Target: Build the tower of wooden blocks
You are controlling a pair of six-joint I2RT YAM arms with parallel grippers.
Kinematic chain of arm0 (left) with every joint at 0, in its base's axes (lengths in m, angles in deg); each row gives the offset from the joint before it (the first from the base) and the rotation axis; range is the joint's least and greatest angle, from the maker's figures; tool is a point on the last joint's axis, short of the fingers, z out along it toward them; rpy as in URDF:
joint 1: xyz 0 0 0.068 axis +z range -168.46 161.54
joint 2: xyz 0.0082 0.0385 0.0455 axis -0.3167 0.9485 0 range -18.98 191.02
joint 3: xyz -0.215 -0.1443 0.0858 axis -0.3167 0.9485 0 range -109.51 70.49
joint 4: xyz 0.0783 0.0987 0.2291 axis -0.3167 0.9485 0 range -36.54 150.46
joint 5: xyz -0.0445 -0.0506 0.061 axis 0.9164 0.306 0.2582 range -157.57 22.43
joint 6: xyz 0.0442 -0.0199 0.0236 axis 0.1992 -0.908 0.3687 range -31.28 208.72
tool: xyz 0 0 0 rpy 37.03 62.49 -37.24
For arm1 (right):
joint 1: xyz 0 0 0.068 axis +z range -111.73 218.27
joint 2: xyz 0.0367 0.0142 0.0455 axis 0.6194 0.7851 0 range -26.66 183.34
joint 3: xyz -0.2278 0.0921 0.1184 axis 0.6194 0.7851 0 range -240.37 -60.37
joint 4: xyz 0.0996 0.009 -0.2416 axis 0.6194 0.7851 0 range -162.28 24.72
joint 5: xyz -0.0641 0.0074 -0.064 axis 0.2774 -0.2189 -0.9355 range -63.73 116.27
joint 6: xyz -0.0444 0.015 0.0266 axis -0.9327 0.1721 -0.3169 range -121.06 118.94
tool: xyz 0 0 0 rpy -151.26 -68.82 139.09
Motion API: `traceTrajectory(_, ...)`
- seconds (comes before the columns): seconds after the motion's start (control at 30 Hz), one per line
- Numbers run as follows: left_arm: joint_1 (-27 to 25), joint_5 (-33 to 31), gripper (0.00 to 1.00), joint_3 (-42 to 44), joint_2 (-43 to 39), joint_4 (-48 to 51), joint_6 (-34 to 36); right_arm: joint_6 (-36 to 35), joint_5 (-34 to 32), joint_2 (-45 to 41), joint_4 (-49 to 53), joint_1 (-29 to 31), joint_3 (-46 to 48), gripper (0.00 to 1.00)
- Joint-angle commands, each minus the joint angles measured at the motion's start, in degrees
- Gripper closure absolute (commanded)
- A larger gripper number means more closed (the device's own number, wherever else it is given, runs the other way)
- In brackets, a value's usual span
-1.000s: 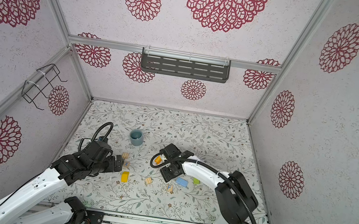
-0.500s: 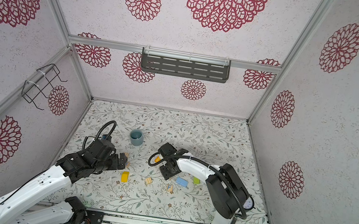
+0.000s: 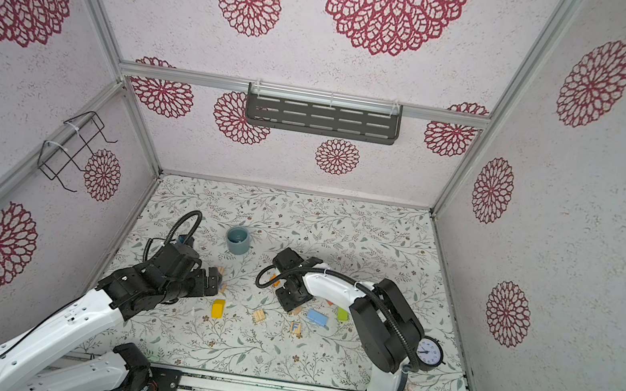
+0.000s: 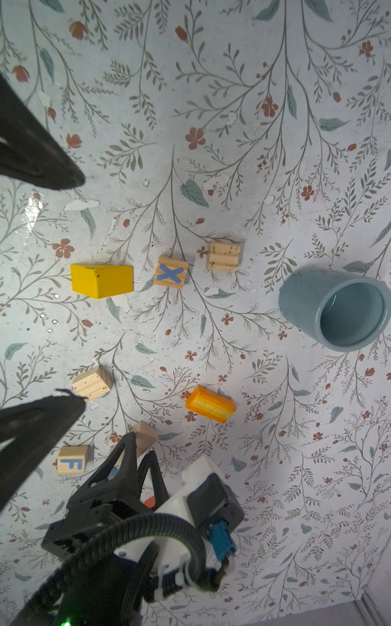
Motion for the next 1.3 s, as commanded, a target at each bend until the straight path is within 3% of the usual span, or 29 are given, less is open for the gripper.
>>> traceTrajectory(0.0,-0.5,-1.0,0.03,0.2,-1.0,-0.1,-1.5,-0.2,-1.2,0.3,1.5,0.3,-1.5,0.57)
traceTrajectory(0.4,-0.4,-1.9,0.03,-3.9,3.7,5.0,-3.2,0.7,-0.7,0.5,2.1,0.3,-1.7,0.72)
traceTrajectory(0.8,-0.5,-3.5,0.03,-7.6,4.0,7.1,-2.5,7.5,-5.0,-3.8,4.2,-0.3,-3.8,0.74)
traceTrajectory(1.27,-0.5,-4.3,0.03,-13.8,8.6,10.8,1.3,14.8,-1.9,-3.8,3.8,-10.3,-5.9,0.77)
